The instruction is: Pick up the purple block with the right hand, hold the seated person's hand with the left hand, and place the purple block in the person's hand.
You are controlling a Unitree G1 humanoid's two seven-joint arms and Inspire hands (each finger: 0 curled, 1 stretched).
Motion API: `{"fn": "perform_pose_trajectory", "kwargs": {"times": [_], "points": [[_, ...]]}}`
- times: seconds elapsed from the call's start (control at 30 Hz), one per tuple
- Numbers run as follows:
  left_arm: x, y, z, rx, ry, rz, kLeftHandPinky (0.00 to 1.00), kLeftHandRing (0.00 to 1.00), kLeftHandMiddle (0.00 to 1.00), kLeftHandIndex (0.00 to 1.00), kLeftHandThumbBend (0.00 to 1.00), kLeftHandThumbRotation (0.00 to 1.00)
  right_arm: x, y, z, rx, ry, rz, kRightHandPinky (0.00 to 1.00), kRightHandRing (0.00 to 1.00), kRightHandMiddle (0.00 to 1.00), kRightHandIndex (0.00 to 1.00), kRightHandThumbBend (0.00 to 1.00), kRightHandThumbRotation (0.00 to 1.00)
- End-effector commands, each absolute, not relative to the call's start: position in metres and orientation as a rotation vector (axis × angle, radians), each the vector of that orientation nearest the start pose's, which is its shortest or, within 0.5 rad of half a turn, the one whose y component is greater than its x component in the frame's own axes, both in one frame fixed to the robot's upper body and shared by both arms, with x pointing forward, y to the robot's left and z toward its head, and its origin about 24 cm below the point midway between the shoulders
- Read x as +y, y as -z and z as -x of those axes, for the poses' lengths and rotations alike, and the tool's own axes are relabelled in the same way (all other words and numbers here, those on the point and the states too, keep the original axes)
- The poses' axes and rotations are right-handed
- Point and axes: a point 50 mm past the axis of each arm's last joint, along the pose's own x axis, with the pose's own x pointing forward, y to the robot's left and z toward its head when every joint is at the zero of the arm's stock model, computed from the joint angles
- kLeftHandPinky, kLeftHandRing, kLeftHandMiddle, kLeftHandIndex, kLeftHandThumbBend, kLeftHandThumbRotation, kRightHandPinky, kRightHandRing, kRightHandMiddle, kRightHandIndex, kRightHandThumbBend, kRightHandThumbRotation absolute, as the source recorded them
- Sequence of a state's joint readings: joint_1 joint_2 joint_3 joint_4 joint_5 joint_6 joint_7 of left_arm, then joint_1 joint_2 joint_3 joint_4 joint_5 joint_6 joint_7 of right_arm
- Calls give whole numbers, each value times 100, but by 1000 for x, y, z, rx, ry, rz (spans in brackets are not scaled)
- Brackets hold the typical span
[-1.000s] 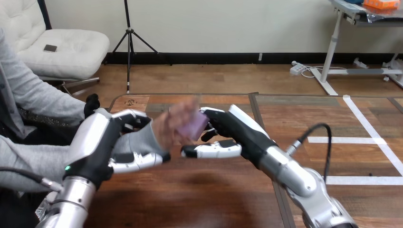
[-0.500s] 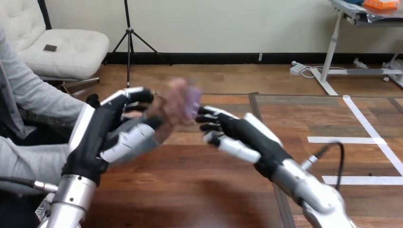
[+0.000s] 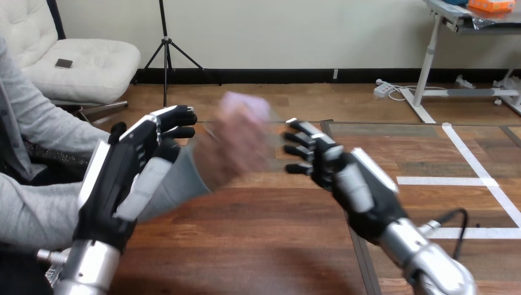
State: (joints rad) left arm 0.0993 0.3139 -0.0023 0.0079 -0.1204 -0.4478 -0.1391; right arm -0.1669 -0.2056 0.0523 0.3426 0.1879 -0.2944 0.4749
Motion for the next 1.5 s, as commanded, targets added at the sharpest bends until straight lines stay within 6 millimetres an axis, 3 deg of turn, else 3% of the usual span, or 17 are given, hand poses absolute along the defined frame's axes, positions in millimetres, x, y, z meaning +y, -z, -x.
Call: {"fn": "perform_pose_trajectory", "kwargs": {"times": [0.0, 0.33, 0.63, 0.93, 1.47], "points": [[194, -83, -222, -427, 211, -175, 74, 81, 80, 77, 85, 92, -170, -60, -272, -189, -484, 9, 92, 96, 98, 99, 100, 100], [198, -77, -207, -374, 221, -116, 85, 90, 86, 81, 89, 98, -184, -58, -246, -205, -444, -51, 99, 99, 100, 100, 100, 100], [197, -71, -193, -345, 194, 8, 98, 97, 91, 86, 91, 97, -190, -57, -227, -204, -416, -140, 100, 100, 100, 99, 100, 100], [191, -67, -182, -324, 170, 121, 100, 96, 92, 89, 90, 100, -193, -56, -210, -213, -409, -190, 100, 100, 100, 100, 100, 100], [182, -66, -171, -304, 171, 148, 100, 98, 95, 93, 79, 100, -193, -55, -195, -224, -370, -255, 100, 100, 100, 100, 100, 100]]}}
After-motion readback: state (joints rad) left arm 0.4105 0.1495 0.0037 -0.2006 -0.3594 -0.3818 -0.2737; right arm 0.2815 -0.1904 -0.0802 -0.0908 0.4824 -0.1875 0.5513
